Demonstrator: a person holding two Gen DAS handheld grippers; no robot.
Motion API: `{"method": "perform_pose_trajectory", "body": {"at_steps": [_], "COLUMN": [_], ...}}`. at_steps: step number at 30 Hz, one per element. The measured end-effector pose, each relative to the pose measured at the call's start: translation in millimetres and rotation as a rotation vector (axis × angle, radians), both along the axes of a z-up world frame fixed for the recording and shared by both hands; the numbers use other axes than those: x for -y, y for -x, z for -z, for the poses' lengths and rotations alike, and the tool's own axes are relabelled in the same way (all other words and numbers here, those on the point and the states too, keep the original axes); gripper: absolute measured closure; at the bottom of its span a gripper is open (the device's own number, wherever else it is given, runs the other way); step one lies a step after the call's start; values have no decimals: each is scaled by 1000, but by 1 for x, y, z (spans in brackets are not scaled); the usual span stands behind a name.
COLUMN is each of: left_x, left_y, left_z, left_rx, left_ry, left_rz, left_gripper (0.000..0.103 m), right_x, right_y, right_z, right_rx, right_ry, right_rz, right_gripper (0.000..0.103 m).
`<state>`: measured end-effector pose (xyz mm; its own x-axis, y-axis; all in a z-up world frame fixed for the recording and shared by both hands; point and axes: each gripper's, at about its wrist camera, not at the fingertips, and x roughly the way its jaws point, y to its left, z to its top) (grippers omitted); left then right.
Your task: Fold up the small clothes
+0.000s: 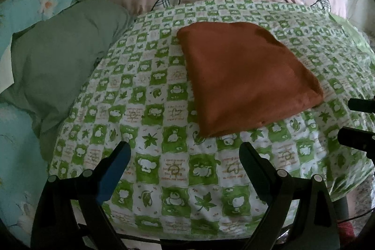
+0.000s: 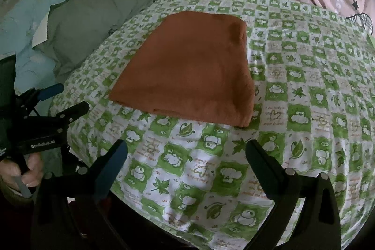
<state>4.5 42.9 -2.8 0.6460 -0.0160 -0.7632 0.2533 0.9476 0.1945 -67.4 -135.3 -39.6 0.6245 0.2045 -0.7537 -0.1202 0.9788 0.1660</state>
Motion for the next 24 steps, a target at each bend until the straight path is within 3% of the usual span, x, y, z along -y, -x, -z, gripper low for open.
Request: {"method": "perform_pose_trajectory", "body": {"at_steps": [24], "left_x": [2], "left_y": [-16], "left_z": [-7], "left_rx": [5], "left_ry": [44], "left_rz": [9], "left_gripper": [9], "right_x": [-18], "right_y": [-29], "right_z": [-4], "right_rx": [4], "right_ry": [28], "right_rz": [-41], "right_gripper": [2]}}
